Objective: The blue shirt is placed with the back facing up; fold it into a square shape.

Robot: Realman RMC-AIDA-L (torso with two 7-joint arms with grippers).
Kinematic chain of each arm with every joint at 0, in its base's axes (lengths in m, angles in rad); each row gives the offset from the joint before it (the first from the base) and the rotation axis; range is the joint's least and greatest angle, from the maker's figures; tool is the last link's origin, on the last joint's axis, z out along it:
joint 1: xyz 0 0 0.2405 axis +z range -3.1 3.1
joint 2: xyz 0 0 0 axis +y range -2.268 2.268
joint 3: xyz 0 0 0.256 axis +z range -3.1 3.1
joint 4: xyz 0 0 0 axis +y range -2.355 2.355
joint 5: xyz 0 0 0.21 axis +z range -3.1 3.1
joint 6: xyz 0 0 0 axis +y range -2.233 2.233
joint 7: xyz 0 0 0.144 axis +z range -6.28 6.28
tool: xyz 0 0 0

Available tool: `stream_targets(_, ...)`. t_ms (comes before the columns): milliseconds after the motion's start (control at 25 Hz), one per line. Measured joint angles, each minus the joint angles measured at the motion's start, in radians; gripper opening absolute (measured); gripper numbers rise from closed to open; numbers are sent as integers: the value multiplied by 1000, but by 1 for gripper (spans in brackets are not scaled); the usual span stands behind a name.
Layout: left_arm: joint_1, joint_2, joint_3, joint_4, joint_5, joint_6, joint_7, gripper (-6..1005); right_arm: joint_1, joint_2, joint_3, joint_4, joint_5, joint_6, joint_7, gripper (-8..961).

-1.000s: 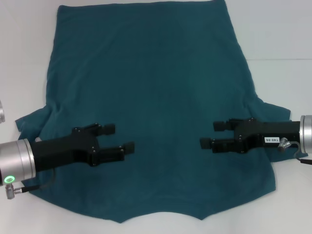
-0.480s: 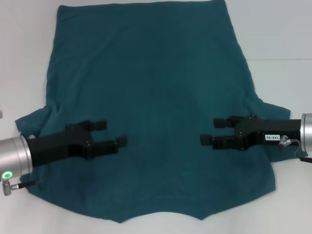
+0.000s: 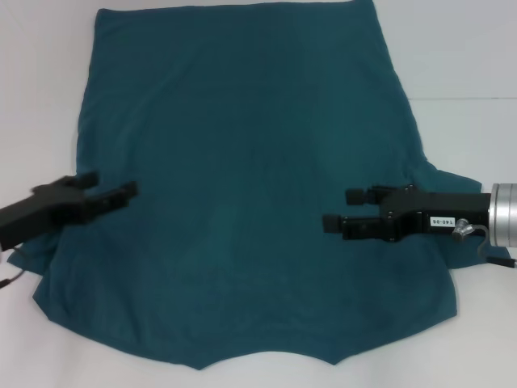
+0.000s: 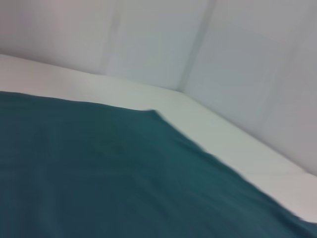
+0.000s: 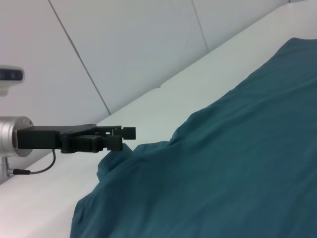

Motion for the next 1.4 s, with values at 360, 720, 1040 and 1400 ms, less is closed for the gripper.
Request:
stream_targets(360, 43, -1, -59, 27, 9, -95, -52, 884, 2, 9, 0, 1, 24, 11, -2, 914)
stream_targets(720, 82, -6, -79, 38, 13, -158, -64, 872, 1, 9, 0, 3, 26, 17, 1, 914)
stream_targets(1040, 88, -10, -69, 16, 39, -170, -66, 861, 1, 9, 0, 3, 26, 17, 3, 913)
stream_targets(1400, 89, -10, -59, 11, 54, -161, -70, 849, 1, 9, 0, -1, 26, 16, 4, 913)
